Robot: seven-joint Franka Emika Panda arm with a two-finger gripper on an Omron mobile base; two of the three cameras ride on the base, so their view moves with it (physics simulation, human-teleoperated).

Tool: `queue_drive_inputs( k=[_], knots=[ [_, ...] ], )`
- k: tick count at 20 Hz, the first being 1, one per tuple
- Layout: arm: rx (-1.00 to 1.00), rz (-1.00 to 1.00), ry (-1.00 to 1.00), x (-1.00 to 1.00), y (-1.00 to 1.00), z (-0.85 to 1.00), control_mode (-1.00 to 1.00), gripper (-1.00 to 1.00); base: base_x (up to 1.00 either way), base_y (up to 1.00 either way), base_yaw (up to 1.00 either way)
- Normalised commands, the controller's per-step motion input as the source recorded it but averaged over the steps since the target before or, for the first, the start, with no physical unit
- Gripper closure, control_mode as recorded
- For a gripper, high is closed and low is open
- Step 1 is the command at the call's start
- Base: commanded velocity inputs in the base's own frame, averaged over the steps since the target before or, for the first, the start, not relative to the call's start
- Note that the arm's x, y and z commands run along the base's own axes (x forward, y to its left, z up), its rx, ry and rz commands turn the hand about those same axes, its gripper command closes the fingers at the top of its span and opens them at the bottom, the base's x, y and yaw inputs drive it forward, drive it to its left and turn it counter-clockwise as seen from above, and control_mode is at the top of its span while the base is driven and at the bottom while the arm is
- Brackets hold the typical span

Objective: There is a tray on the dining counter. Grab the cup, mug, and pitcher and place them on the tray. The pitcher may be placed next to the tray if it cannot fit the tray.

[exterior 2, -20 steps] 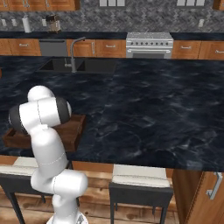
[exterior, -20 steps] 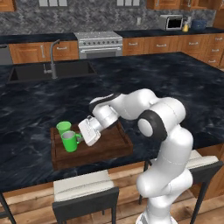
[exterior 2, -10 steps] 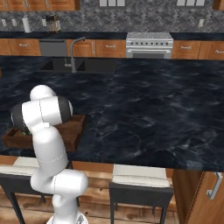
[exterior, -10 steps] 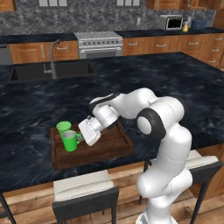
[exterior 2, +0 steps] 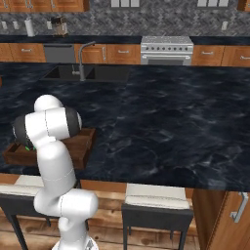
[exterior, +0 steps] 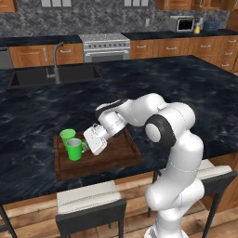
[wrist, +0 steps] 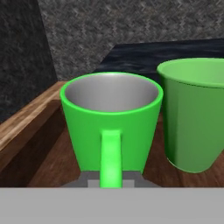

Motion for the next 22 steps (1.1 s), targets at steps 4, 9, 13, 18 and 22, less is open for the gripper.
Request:
queue_drive_inputs(
  k=[4,9,13,18,22],
  knots=[
    [0.00,0.00,0.00,0.00,0.00,0.00,-1.00,1.00,0.00,0.00,0.00],
    [0.00,0.00,0.00,0.00,0.00,0.00,-1.00,-1.00,0.00,0.00,0.00],
    [0.00,0.00,0.00,0.00,0.00,0.00,-1.00,-1.00,0.00,0.00,0.00],
    [0.00,0.00,0.00,0.00,0.00,0.00,-1.00,-1.00,0.00,0.00,0.00],
    [0.00,0.00,0.00,0.00,0.00,0.00,-1.00,-1.00,0.00,0.00,0.00]
  ],
)
